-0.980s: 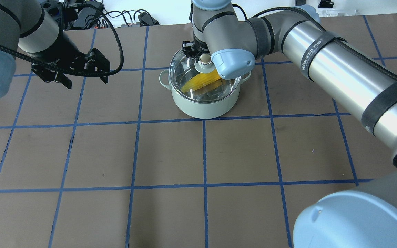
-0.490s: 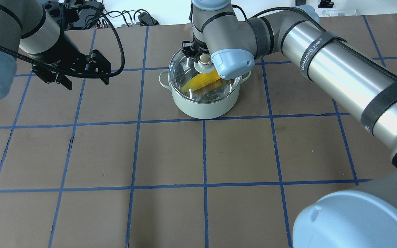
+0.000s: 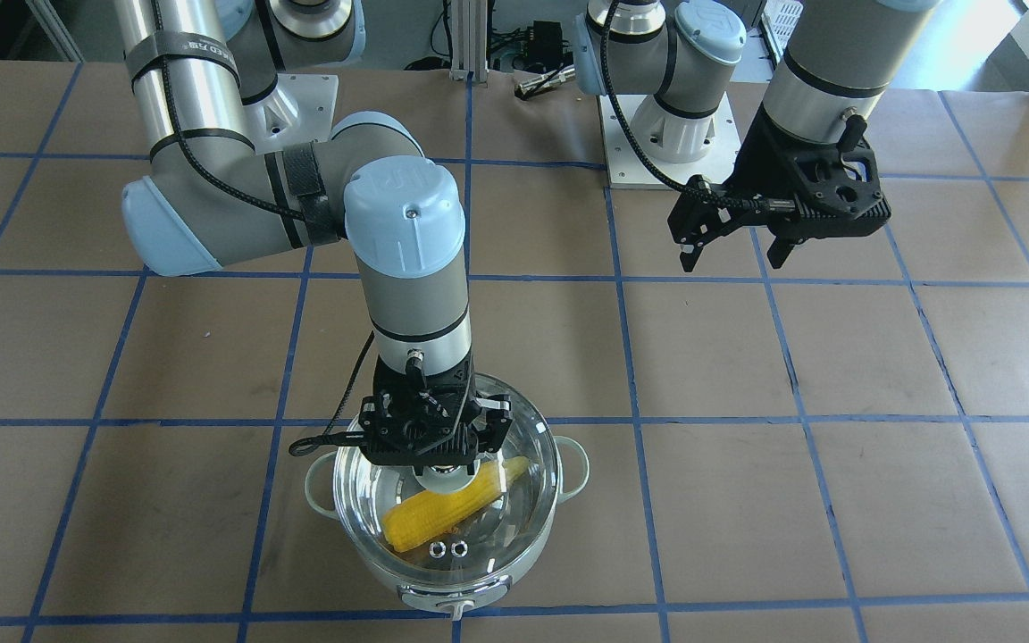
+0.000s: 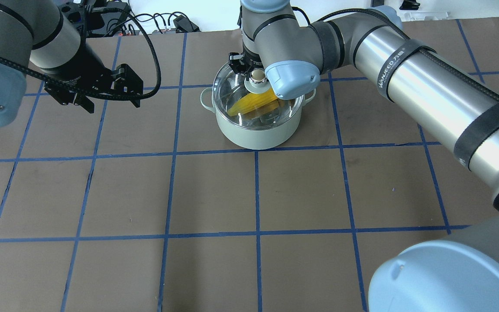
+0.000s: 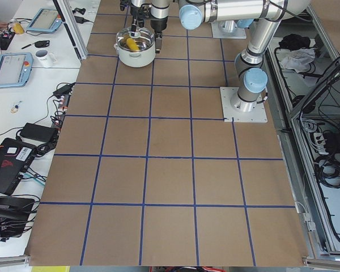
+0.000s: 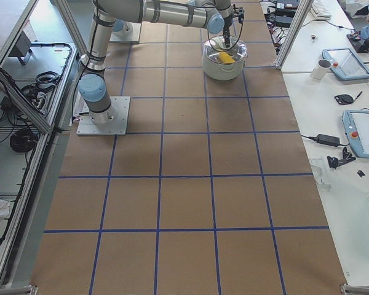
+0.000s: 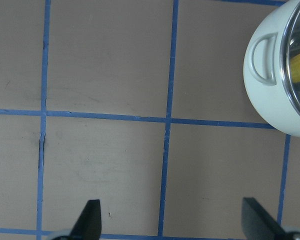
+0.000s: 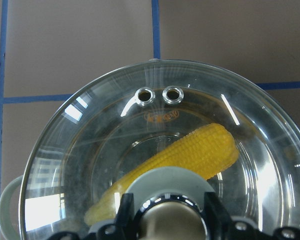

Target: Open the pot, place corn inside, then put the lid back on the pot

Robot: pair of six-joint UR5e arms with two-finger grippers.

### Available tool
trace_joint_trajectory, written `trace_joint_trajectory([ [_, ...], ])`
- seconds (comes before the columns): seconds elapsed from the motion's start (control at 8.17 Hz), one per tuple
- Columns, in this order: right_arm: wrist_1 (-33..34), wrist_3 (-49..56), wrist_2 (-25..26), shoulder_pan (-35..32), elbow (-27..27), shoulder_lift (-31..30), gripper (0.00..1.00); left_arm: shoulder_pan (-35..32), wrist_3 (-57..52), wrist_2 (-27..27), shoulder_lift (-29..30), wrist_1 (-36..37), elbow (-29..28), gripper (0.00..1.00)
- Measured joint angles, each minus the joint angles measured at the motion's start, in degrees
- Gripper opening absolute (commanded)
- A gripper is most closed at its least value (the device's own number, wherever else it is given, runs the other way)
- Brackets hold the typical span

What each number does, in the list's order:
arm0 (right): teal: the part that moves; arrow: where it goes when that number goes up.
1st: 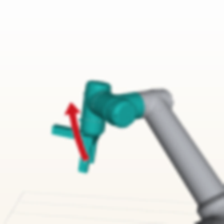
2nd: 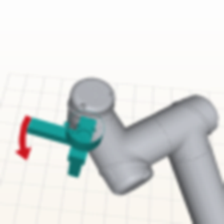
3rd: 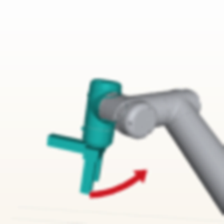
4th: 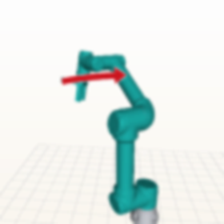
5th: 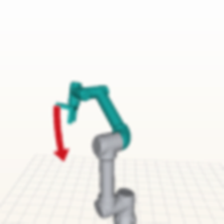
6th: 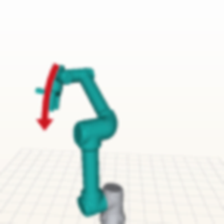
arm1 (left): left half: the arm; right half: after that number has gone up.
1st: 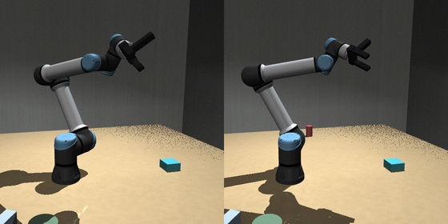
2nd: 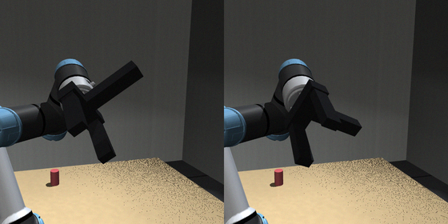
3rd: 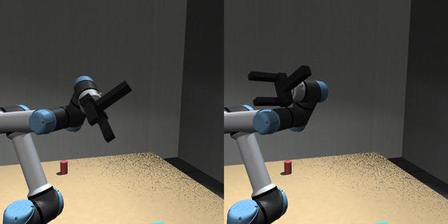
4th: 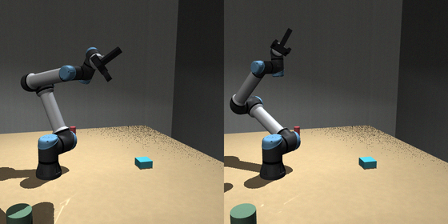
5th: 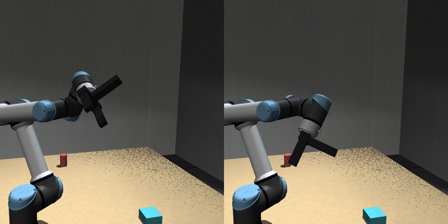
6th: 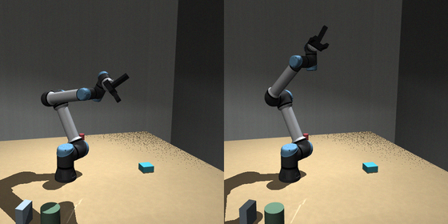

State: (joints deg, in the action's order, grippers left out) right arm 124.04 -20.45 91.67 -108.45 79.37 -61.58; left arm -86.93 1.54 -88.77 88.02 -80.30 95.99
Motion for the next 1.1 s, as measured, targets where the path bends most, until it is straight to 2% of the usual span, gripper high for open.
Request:
trace_joint_trajectory([
  [0.49, -1.1, -0.1, -0.3, 0.0, -0.1, 0.0, 0.24, -0.2, 0.0, -0.1, -0.5, 0.0, -0.1, 1.00],
  [0.73, -1.6, -0.1, -0.4, 0.0, -0.1, 0.0, 0.31, -0.2, 0.0, 0.0, -0.5, 0.0, 0.0, 1.00],
  [0.86, -1.7, -0.1, -0.3, 0.0, -0.1, 0.1, 0.43, -0.2, 0.0, 0.0, -0.4, 0.1, -0.1, 1.00],
  [1.1, -1.7, -0.2, -0.2, 0.0, -0.1, 0.3, 1.00, -0.2, 0.0, -0.1, -0.6, 0.0, -0.3, 1.00],
])
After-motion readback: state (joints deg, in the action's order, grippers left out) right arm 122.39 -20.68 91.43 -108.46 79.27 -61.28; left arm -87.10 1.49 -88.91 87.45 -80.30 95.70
